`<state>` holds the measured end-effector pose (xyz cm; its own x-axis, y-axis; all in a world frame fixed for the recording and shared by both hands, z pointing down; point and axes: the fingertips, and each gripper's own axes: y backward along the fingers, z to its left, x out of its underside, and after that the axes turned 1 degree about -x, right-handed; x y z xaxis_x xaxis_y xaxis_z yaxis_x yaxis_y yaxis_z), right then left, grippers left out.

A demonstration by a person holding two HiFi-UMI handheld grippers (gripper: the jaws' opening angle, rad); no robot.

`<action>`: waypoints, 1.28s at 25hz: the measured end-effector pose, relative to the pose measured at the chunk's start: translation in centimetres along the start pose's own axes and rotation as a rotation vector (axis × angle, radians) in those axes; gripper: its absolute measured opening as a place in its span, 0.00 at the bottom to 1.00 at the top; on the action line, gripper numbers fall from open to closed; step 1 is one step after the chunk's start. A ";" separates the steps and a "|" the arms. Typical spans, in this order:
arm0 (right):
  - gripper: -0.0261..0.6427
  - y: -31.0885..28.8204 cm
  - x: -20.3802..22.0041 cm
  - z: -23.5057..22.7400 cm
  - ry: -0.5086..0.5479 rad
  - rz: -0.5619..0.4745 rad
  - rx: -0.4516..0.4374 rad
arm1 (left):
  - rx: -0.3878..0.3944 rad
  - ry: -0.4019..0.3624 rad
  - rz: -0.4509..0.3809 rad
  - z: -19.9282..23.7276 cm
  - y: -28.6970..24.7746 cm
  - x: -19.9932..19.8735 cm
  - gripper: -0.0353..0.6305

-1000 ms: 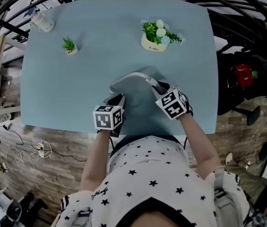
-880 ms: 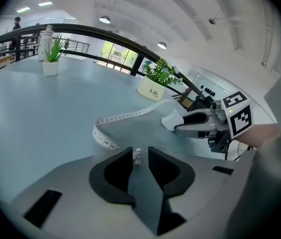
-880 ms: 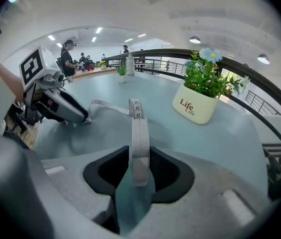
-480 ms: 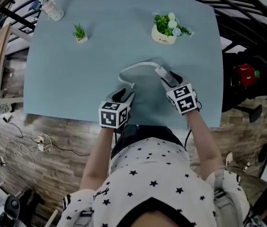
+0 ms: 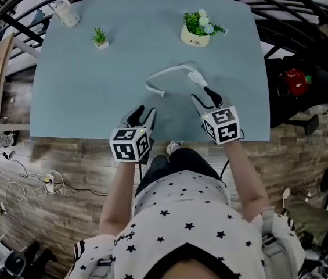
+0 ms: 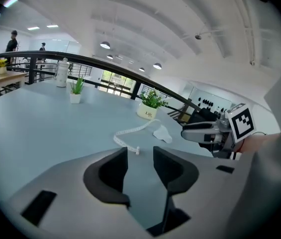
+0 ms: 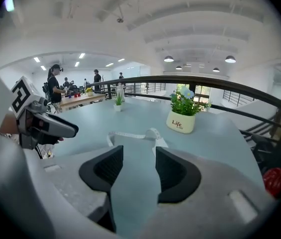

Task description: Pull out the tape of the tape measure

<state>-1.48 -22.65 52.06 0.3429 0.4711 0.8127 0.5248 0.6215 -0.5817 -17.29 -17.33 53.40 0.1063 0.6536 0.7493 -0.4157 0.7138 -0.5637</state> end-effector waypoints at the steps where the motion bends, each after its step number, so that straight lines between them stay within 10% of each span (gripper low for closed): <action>1: 0.32 0.7 -0.1 0.9 -0.003 -0.016 -0.005 | -0.002 0.004 -0.021 -0.1 0.7 -0.2 0.29; 32: 0.05 16.1 1.9 17.0 0.027 -0.248 -0.054 | -0.035 -0.009 -0.261 -6.6 17.8 4.0 0.07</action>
<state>-5.61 -1.17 43.66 0.2191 0.2912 0.9312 0.6361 0.6810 -0.3627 -18.33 -0.33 44.08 0.1979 0.4441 0.8738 -0.3433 0.8664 -0.3626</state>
